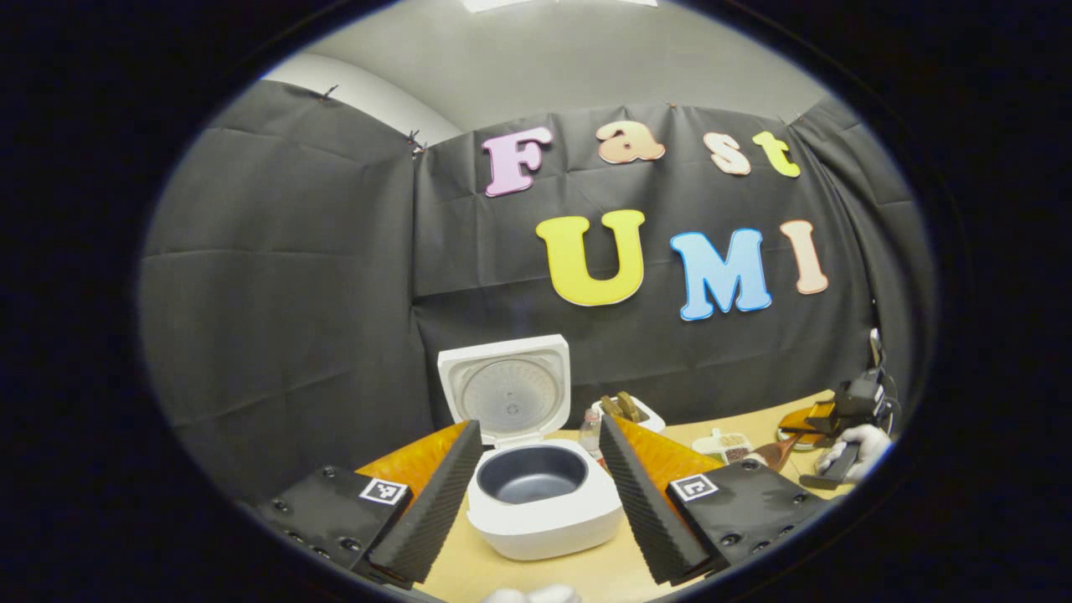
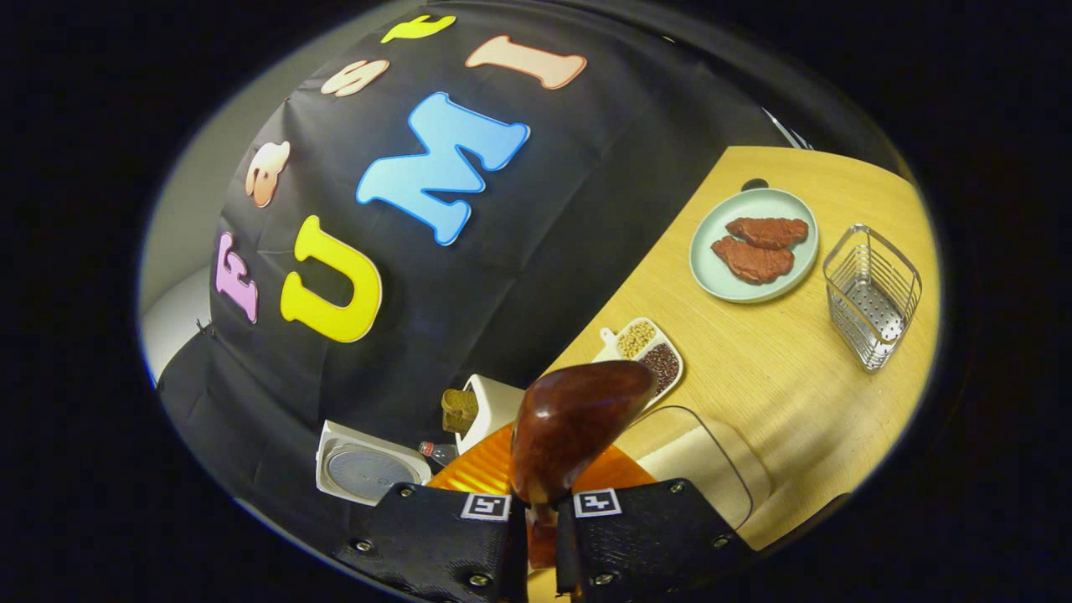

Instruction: Close the left gripper, press the button to open the rice cooker; take a wooden spoon from the chopstick holder with the right hand, scoop a spoonful of rice and pour it into the rice cooker, then put the wooden spoon back into the chopstick holder.

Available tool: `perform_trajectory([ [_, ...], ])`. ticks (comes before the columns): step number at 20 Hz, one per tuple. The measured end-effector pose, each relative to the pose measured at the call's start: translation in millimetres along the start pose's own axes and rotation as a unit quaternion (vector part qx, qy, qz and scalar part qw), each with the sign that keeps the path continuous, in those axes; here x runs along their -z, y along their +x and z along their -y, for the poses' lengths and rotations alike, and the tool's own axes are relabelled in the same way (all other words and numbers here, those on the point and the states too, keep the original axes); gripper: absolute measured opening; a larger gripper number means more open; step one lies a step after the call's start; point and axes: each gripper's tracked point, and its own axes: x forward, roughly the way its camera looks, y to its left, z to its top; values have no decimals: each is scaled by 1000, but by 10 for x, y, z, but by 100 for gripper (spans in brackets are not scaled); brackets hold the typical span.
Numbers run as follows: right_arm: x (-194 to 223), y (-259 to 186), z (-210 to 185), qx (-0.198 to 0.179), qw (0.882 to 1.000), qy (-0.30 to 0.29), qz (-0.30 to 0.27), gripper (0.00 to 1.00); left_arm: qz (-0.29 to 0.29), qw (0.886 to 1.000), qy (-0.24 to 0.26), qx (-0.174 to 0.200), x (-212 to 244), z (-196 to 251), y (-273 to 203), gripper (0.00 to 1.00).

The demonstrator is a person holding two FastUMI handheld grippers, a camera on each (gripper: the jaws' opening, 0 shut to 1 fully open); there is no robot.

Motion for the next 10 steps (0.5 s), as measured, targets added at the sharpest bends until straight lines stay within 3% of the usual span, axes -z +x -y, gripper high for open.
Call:
perform_trajectory([
  [6, 260, 198, -1163, -37, 999, -10, -23, 13, 3, 1000, -10, -21, 114, -270, -136, 98],
  [10, 744, 476, -2014, -71, 996, -27, -48, 13, 1, 999, -28, -44, 177, -493, -215, 100],
])
